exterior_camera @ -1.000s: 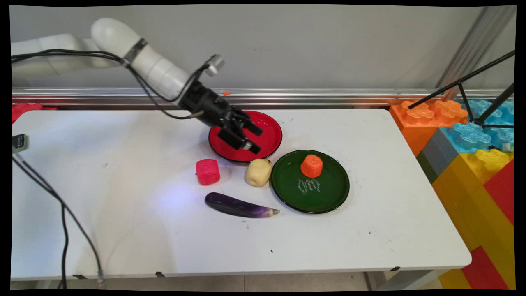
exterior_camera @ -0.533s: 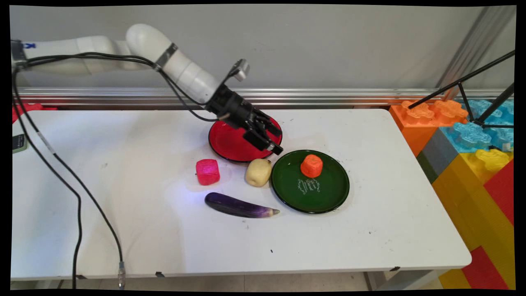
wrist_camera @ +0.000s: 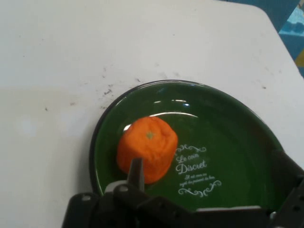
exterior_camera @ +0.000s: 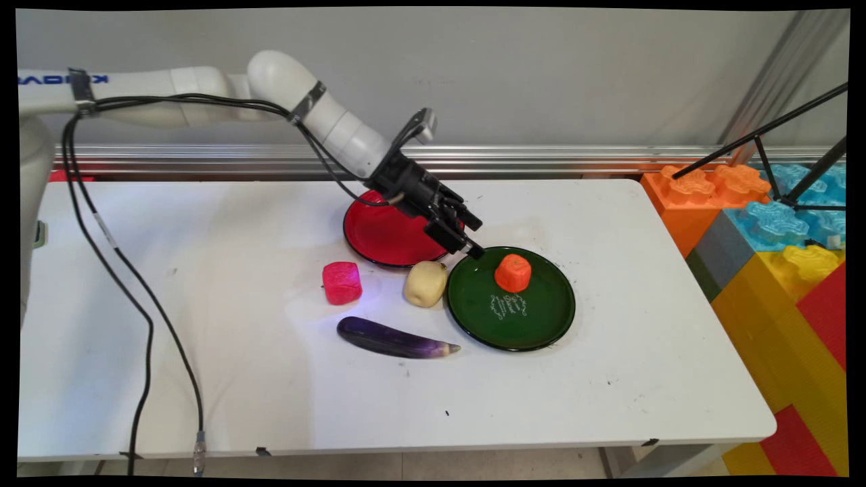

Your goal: Pick up the mandarin from the green plate

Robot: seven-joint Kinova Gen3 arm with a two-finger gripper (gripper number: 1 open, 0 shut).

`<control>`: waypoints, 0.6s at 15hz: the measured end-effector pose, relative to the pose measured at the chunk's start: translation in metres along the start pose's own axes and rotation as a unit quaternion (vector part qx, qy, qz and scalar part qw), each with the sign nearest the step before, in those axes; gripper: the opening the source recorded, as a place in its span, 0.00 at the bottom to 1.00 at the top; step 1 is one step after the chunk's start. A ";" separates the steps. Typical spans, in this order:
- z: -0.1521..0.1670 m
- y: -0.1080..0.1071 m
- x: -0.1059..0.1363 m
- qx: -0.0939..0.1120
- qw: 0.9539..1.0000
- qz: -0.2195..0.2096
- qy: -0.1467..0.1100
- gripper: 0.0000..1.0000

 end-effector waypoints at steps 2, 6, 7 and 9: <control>0.007 -0.005 0.001 -0.001 1.000 0.002 -0.002 1.00; 0.021 -0.011 0.002 -0.008 1.000 0.007 -0.008 1.00; 0.025 -0.012 0.002 -0.011 1.000 0.009 -0.010 1.00; 0.033 -0.015 0.001 -0.016 1.000 0.012 -0.014 1.00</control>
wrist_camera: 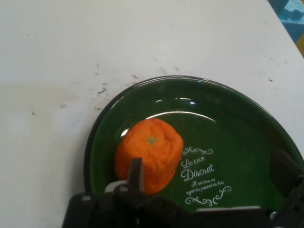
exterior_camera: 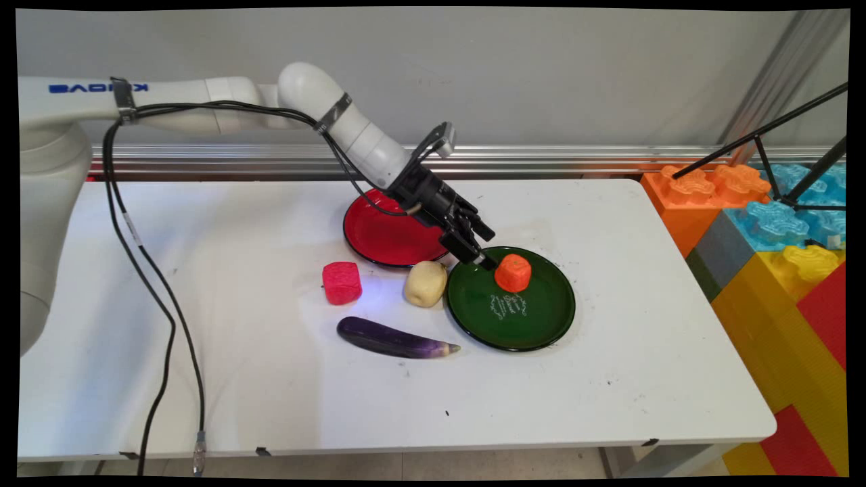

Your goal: Pick up the mandarin from the green plate

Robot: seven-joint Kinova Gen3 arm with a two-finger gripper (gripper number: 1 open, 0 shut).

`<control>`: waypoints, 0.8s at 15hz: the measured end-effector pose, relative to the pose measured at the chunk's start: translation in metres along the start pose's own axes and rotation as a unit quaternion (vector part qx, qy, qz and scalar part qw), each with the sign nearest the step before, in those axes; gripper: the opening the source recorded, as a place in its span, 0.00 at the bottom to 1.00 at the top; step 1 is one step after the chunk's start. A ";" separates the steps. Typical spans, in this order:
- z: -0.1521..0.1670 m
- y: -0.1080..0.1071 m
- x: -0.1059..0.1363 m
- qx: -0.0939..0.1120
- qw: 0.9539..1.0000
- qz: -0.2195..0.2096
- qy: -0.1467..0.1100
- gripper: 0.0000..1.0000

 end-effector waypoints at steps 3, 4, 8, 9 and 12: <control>0.011 -0.005 0.000 -0.005 1.000 0.005 -0.004 1.00; 0.015 -0.007 0.001 -0.006 1.000 0.007 -0.005 1.00; 0.028 -0.014 0.004 -0.008 1.000 0.011 -0.006 1.00; 0.031 -0.017 0.005 -0.009 1.000 0.013 -0.006 1.00; 0.040 -0.021 0.007 -0.010 1.000 0.016 -0.006 1.00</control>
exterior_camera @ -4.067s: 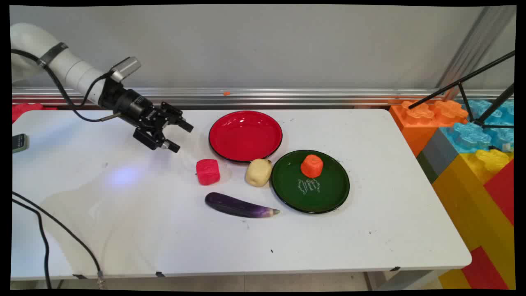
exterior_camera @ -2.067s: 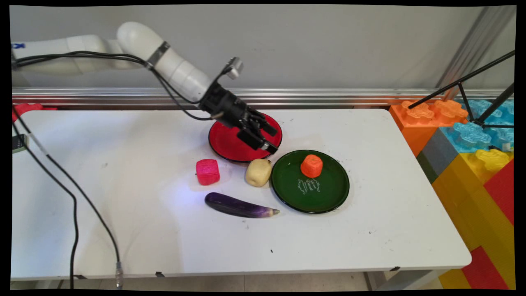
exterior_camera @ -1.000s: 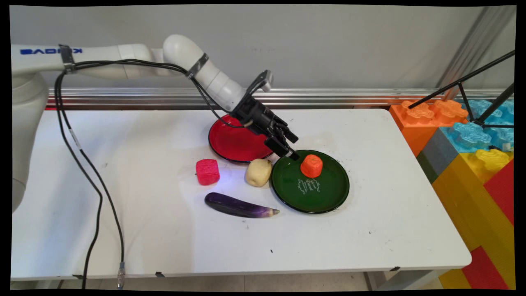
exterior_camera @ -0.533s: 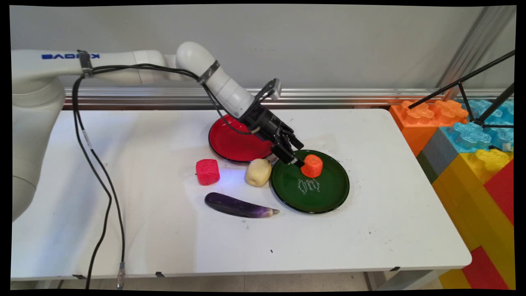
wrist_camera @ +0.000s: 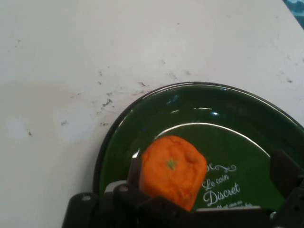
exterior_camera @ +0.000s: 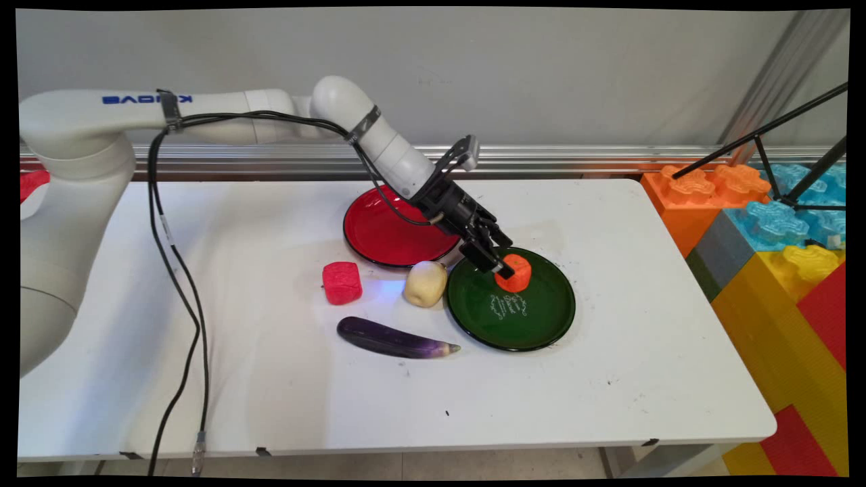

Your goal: Pick up the mandarin from the green plate

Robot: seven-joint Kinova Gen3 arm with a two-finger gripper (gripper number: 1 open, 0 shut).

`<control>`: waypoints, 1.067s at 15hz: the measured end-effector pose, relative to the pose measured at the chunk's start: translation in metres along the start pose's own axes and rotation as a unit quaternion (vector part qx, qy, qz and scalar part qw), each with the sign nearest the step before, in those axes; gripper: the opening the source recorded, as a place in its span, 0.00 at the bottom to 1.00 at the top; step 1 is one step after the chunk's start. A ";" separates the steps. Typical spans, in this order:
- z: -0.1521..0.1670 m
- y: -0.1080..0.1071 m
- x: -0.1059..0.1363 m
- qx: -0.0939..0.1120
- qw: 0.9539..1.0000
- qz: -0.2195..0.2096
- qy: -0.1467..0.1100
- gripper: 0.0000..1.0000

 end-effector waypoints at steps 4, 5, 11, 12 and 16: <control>0.011 -0.007 0.001 -0.001 1.000 0.006 0.000 1.00; 0.013 -0.009 0.002 -0.001 1.000 0.009 0.000 1.00; 0.024 -0.014 0.006 -0.002 1.000 0.018 0.002 1.00; 0.026 -0.015 0.006 -0.002 1.000 0.020 0.002 1.00; 0.031 -0.017 0.003 -0.004 1.000 0.027 0.000 1.00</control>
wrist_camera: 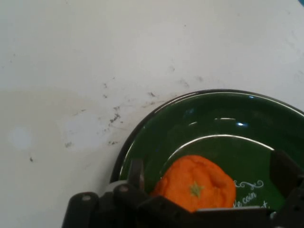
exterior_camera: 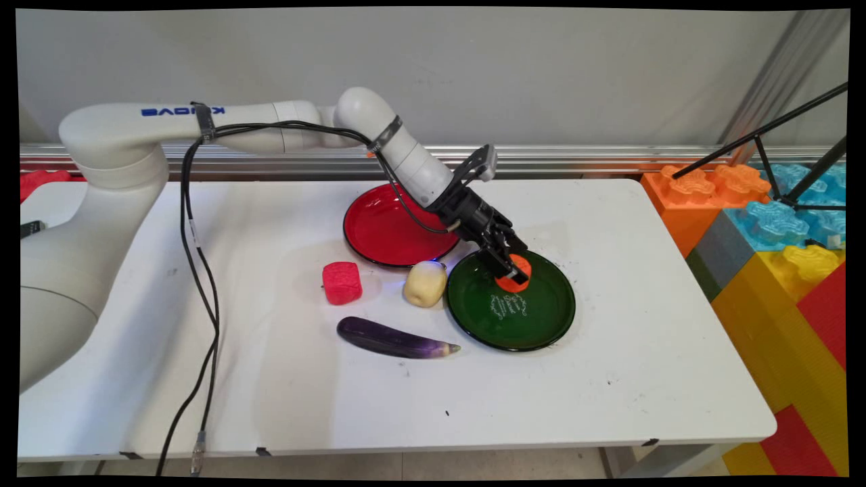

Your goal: Pick up the mandarin from the green plate, then place the picked object on the table

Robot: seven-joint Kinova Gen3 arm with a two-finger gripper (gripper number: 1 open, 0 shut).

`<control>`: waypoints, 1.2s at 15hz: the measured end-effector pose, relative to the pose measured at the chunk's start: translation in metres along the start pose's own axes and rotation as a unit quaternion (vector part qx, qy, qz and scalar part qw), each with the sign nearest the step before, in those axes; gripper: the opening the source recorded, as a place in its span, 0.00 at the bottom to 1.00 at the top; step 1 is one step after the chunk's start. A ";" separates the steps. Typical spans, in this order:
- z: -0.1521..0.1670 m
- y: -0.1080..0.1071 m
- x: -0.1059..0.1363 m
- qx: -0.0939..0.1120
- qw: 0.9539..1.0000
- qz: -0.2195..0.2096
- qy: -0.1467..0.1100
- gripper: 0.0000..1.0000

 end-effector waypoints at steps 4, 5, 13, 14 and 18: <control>0.004 -0.001 -0.003 -0.002 1.000 0.008 -0.001 1.00; 0.004 -0.001 -0.003 -0.002 1.000 0.009 -0.001 1.00; 0.004 -0.004 -0.008 0.000 1.000 0.018 -0.002 0.00; 0.003 -0.004 -0.010 0.001 1.000 0.019 -0.003 0.00; 0.000 -0.002 -0.014 -0.001 1.000 0.021 -0.008 0.00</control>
